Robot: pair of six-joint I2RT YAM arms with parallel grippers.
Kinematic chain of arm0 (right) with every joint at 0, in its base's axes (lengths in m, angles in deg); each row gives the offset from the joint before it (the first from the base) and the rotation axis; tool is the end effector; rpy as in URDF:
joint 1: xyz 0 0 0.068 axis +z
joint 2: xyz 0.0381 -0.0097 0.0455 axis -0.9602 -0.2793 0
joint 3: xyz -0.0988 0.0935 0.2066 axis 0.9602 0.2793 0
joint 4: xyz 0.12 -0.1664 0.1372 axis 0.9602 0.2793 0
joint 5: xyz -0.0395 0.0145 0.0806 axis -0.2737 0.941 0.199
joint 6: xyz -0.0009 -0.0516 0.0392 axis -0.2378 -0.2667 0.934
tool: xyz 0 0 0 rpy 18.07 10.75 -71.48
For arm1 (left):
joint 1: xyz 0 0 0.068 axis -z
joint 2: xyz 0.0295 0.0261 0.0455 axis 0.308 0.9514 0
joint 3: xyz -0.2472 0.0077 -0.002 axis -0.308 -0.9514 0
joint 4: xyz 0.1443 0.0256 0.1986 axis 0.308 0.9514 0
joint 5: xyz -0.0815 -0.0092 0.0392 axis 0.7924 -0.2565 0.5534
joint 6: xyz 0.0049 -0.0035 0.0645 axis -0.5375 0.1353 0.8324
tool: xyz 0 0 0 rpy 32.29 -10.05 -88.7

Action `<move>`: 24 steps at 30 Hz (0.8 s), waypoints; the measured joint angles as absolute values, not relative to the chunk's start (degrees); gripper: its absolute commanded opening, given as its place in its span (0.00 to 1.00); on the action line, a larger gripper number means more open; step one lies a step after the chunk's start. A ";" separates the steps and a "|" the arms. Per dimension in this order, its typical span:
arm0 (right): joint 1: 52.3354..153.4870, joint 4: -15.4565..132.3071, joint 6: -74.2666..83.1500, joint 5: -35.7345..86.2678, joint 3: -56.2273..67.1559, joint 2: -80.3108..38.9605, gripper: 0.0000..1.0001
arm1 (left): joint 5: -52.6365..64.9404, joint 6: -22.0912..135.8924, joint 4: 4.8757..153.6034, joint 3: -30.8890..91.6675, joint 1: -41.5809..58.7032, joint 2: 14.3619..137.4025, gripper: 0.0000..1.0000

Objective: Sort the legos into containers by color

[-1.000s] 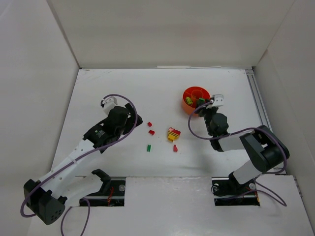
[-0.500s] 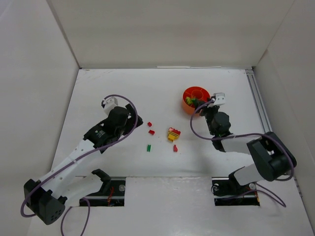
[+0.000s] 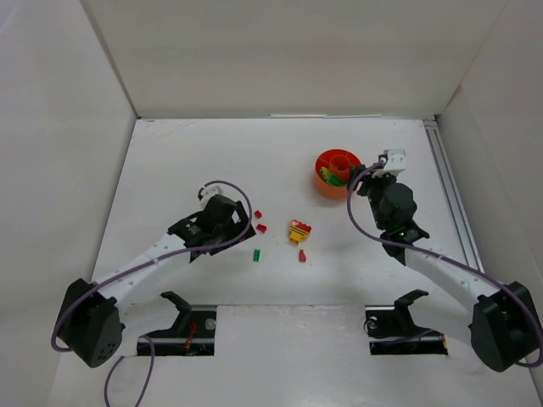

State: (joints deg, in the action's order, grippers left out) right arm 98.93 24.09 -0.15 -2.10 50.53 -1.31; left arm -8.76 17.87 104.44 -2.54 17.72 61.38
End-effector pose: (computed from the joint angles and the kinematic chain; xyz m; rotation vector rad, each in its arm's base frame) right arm 0.2391 0.0934 0.2610 -0.0308 1.5291 0.1183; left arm 0.1887 -0.1281 0.2047 -0.3739 2.3976 -0.5882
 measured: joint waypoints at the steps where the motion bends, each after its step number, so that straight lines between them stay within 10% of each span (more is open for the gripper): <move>1: 98.93 26.45 -0.15 -1.84 50.01 -0.39 0.72 | -8.11 17.91 104.06 -3.26 18.07 62.76 0.88; 15: 98.60 43.42 0.02 3.04 50.33 4.88 0.72 | -8.68 19.38 98.14 -2.03 27.97 79.26 0.72; 24: 98.49 45.95 0.04 4.59 51.21 8.35 0.72 | -13.40 19.51 97.55 2.32 29.31 85.75 0.28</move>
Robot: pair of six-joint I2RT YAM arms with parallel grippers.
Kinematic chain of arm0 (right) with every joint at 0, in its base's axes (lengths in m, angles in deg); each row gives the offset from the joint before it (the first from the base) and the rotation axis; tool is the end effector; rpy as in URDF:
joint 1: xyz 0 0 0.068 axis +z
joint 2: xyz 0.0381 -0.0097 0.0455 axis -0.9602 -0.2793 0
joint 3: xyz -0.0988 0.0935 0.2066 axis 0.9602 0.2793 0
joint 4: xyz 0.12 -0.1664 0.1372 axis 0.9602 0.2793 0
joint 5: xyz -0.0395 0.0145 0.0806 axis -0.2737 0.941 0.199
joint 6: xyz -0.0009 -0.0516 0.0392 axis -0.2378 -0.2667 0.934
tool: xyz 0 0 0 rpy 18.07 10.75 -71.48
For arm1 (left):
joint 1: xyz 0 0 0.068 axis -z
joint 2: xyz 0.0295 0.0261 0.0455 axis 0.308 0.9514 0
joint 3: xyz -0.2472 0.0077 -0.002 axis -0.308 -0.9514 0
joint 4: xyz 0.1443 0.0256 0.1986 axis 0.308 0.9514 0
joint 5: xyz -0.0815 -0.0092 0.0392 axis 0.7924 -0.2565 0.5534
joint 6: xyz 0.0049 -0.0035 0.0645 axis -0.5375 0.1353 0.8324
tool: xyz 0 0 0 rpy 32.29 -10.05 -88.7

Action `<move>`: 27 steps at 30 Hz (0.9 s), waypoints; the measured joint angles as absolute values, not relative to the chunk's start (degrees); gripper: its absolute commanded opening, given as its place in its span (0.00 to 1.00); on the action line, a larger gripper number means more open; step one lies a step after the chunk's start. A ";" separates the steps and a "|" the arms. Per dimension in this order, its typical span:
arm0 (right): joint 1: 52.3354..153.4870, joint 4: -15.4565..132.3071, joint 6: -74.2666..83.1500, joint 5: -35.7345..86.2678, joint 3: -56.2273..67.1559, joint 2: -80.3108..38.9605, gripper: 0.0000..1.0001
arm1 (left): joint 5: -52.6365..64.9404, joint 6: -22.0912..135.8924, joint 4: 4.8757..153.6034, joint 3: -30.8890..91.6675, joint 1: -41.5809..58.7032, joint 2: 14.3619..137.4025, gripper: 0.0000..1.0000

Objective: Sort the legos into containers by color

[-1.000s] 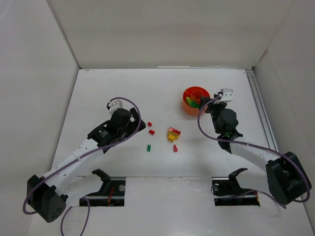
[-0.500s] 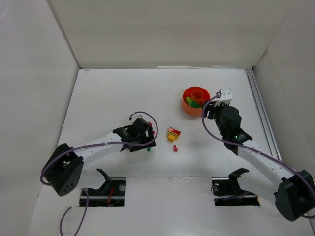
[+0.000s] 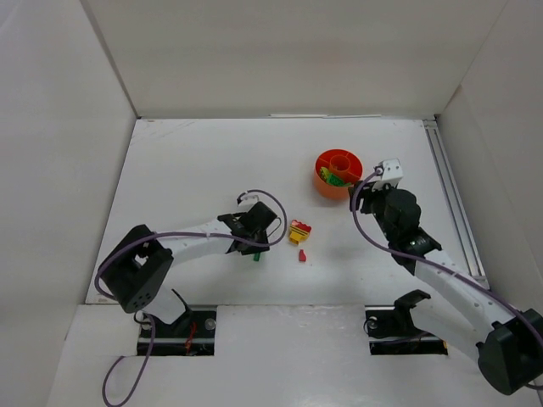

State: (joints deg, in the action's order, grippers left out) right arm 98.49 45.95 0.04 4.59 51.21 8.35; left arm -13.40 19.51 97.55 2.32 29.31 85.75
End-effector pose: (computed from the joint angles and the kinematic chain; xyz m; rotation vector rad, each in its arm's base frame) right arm 0.2138 0.0859 0.2479 -0.1736 1.7393 0.1473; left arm 0.1969 -0.1982 0.1404 -0.1139 2.5898 -0.3933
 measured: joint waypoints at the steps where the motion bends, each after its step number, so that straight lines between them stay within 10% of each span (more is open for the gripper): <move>1: 98.49 46.02 0.04 4.63 51.27 8.81 0.72 | -13.84 19.33 97.70 2.56 30.03 86.04 0.28; 9: 98.49 47.79 0.04 4.54 52.06 12.77 0.72 | -15.89 17.67 100.96 4.26 33.74 86.95 0.00; 27: 96.15 53.62 5.70 -6.62 55.76 25.34 0.80 | -17.53 33.65 103.41 46.95 33.74 99.80 0.01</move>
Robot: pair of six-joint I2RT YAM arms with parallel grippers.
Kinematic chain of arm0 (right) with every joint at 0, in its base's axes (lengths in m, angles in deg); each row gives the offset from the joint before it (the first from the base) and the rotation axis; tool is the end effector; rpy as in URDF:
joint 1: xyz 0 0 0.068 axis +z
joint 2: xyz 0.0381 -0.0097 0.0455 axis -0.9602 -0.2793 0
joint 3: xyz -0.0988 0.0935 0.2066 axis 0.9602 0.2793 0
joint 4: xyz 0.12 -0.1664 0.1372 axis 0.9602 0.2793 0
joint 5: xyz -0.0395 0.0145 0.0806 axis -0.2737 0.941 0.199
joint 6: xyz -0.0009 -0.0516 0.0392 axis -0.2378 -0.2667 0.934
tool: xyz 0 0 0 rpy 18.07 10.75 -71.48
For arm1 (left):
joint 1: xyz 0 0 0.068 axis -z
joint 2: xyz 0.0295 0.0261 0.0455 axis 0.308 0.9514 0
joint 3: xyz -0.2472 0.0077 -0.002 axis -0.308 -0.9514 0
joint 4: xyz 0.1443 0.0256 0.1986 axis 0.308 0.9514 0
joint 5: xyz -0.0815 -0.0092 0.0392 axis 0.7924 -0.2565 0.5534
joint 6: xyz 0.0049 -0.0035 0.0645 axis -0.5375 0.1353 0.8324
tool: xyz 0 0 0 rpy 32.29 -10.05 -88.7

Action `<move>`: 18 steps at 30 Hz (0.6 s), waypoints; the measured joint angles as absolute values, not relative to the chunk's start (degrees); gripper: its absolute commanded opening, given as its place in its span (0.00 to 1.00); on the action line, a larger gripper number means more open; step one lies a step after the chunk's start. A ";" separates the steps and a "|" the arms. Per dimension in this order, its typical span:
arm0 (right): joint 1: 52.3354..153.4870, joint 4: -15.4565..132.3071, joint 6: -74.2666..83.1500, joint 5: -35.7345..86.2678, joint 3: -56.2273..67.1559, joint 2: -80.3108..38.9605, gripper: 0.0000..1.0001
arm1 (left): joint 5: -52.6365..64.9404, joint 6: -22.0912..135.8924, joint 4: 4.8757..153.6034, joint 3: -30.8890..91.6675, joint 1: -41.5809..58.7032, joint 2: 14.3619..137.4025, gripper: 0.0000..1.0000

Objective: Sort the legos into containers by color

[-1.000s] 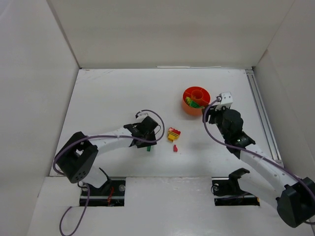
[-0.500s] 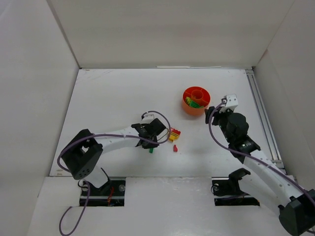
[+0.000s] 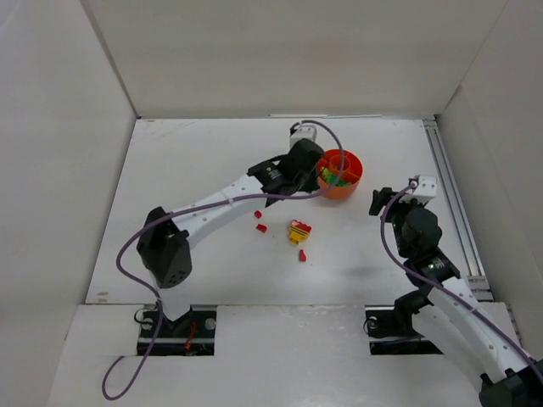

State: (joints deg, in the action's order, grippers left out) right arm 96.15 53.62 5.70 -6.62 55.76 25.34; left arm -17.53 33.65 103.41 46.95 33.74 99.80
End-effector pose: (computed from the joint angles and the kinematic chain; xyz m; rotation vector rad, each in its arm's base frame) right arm 0.1755 0.0498 0.2589 0.1125 1.6550 0.0507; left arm 0.2576 -0.3041 0.2985 0.1591 2.1725 -0.5997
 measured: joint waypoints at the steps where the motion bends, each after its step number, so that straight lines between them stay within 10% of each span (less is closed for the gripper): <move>1: 95.85 54.10 6.45 -7.63 55.80 25.99 0.83 | -17.57 34.94 103.50 50.66 33.74 102.17 0.01; 9: 93.95 56.53 11.08 -12.31 55.82 26.34 0.94 | -15.23 42.44 106.07 76.87 33.74 122.10 0.02; 18: 93.34 57.93 12.52 -13.53 55.82 24.75 0.96 | -11.47 45.72 105.53 79.93 33.74 126.10 0.06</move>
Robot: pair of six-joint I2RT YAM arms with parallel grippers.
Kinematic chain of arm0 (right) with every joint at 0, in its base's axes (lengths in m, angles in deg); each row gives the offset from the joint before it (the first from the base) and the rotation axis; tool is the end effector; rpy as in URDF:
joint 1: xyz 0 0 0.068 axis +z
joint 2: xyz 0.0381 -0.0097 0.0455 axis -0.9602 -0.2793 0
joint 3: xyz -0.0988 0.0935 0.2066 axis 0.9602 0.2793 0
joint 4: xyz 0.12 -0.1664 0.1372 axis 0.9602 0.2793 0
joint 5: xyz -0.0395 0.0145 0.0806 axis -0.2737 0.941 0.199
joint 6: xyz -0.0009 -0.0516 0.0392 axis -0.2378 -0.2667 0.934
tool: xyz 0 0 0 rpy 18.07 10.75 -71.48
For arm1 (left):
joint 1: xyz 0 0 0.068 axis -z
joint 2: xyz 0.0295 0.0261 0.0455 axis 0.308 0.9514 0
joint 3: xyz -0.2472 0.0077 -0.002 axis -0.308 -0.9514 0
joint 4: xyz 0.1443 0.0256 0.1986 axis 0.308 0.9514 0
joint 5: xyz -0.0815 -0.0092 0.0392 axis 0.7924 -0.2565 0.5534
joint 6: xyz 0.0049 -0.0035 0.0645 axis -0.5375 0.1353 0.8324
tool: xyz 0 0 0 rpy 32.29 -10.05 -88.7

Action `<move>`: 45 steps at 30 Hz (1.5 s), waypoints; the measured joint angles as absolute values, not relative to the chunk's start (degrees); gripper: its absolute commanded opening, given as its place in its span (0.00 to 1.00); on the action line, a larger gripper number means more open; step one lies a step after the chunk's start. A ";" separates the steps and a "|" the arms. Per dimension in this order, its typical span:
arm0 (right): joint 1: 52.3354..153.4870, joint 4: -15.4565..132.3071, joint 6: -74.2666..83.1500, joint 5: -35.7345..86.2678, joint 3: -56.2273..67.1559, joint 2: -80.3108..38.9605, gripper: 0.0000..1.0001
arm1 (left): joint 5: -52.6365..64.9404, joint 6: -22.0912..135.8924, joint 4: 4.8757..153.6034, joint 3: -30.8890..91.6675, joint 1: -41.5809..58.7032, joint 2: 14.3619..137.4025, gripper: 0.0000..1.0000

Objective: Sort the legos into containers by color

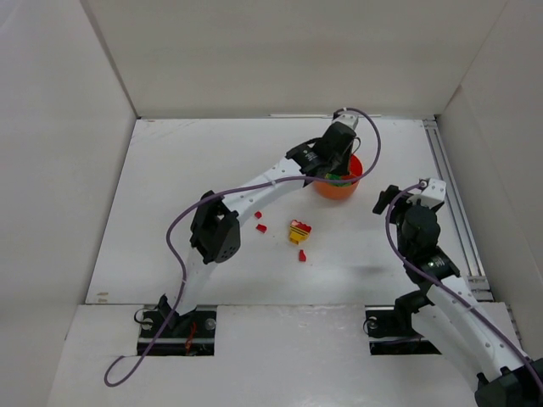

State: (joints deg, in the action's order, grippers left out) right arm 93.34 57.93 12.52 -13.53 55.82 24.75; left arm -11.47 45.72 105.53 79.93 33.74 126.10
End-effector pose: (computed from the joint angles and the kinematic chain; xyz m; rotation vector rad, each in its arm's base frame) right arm 0.1771 0.0352 0.2484 0.3215 1.6970 -0.0335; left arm 0.3169 -0.3876 0.2925 0.4271 2.0719 -0.6286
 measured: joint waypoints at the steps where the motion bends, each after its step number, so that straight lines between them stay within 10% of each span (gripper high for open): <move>1: 93.31 57.93 12.59 -13.60 55.82 24.75 0.96 | -11.04 45.91 105.31 80.26 33.74 126.27 0.06; 13: 93.29 58.78 12.68 -13.71 55.82 24.57 0.97 | -5.66 48.36 101.07 82.23 33.74 130.19 0.17; 35: 93.29 58.93 11.36 -11.87 55.82 22.36 0.99 | -1.90 49.56 99.71 82.42 33.74 130.56 0.77; 40: 93.29 58.91 8.04 -7.32 55.12 18.82 0.99 | -2.71 48.89 97.35 62.25 33.74 114.69 1.00; 45: 94.21 58.63 3.54 -0.88 52.67 13.71 0.99 | -8.37 45.85 94.32 39.04 33.72 86.58 1.00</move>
State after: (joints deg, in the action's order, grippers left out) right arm 94.21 58.63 3.54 -0.88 52.67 13.71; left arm -8.37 45.85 94.32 39.04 33.72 86.58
